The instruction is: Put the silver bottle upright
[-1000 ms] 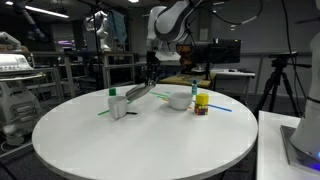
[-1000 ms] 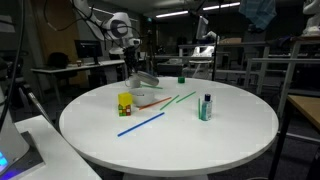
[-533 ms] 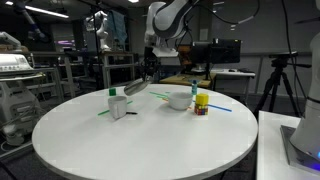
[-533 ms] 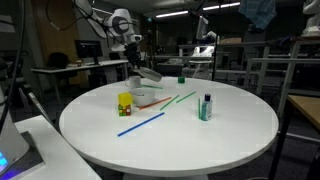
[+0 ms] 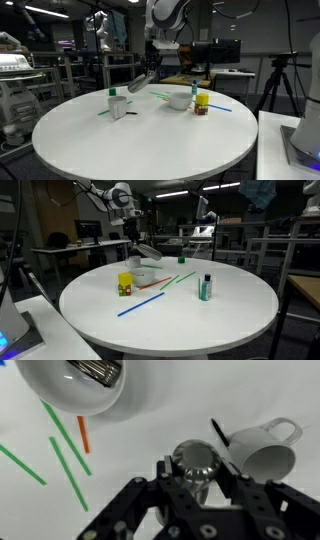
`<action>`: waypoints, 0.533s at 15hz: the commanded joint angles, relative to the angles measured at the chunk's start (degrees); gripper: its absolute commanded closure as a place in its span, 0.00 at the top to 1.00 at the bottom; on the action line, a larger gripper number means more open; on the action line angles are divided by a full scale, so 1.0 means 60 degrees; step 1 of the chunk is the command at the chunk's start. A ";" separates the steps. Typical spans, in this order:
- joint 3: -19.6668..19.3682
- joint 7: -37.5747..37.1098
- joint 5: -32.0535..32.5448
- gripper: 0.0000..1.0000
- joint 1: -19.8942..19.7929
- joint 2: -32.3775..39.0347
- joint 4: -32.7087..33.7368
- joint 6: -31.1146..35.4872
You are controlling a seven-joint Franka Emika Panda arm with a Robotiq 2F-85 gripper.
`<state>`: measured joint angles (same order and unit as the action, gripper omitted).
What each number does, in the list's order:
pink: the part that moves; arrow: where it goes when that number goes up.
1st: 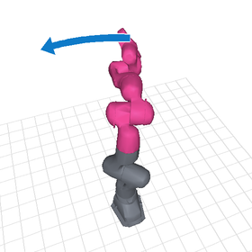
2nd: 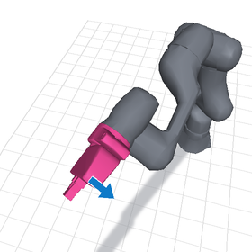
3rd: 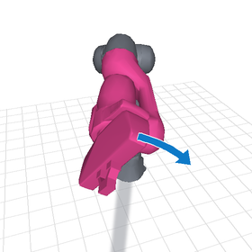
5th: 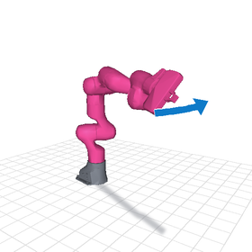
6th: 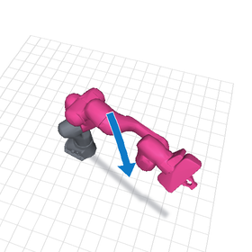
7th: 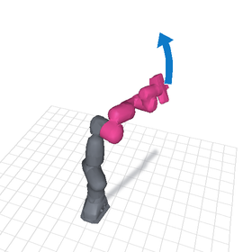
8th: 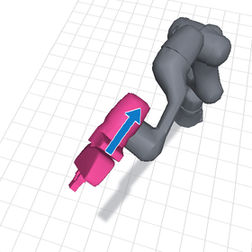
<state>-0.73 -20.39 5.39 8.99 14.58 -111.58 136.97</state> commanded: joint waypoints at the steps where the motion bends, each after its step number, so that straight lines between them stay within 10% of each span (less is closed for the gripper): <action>1: 0.0068 -0.0340 0.0096 0.23 -0.0030 -0.0482 0.0198 -0.1119; 8: 0.0211 -0.0200 -0.0132 0.23 -0.0138 -0.0653 0.0482 -0.2827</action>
<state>-0.37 -20.59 5.26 8.97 11.87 -110.46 124.93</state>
